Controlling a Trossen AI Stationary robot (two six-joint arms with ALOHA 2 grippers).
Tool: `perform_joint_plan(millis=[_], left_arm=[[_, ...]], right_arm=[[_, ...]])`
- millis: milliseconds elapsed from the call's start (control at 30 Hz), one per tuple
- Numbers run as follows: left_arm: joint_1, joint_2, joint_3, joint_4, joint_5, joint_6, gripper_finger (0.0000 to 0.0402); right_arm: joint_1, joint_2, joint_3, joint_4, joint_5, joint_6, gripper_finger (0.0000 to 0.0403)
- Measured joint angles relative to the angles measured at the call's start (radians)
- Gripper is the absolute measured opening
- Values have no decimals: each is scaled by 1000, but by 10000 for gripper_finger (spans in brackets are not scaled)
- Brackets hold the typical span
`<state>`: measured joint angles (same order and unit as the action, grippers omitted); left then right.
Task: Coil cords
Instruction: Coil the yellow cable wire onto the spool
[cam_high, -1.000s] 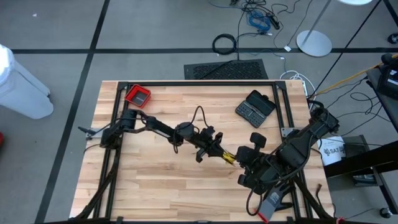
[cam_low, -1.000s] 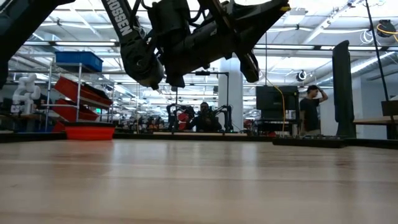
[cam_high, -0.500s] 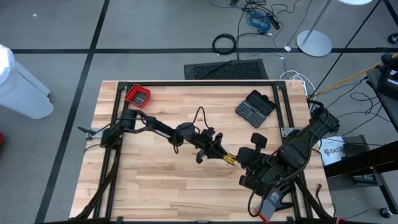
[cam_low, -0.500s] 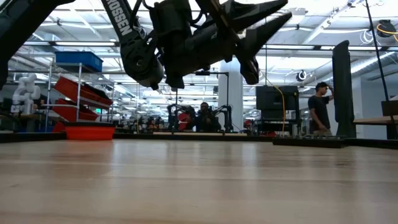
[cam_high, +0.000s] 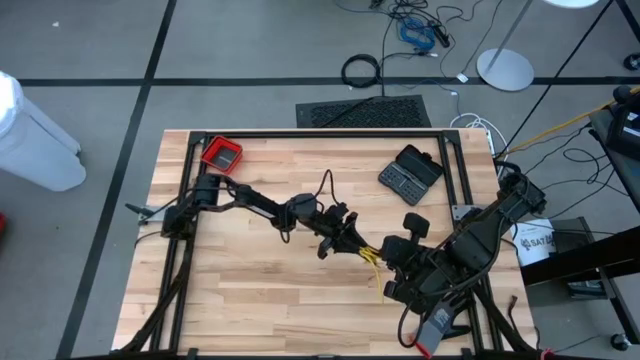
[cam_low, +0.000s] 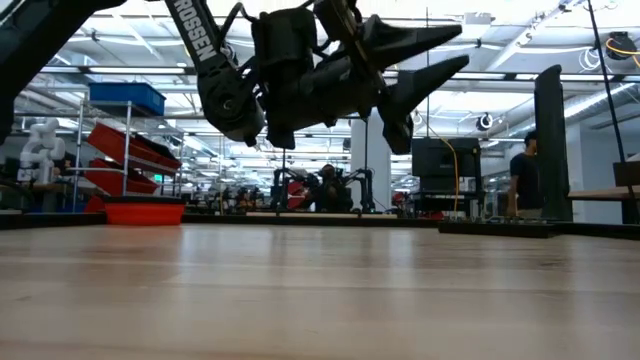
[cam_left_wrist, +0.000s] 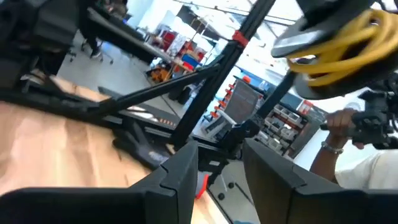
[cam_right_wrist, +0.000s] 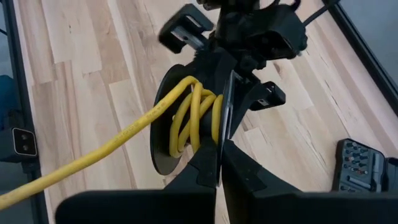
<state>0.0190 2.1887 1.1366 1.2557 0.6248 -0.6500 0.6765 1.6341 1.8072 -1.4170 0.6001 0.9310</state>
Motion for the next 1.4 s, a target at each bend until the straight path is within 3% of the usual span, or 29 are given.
perform_joint_plan(millis=[300,733,867,1033,1133,1233,1400], left_arm=[[33,-20,-15,144,132,-174,134],[150,-271,-102,124,63,-41,134],[152,-404,-102,-56,111,50,134],[108,-602,-102,-521,77,370,135],[64,-721,-79,-837,-42,596,135],[7,-809,-56,-1044,-224,713,135],[-104,-875,-53,-1100,-427,735,135]], right_arm=[[0,0,0,-13,6,-9,0],[0,0,0,-18,7,-40,0],[-8,0,0,-17,45,-87,0],[-27,0,0,-16,110,-146,0],[-46,0,0,-15,155,-174,0],[-69,0,0,-2,195,-200,0],[-108,0,0,58,300,-263,0]])
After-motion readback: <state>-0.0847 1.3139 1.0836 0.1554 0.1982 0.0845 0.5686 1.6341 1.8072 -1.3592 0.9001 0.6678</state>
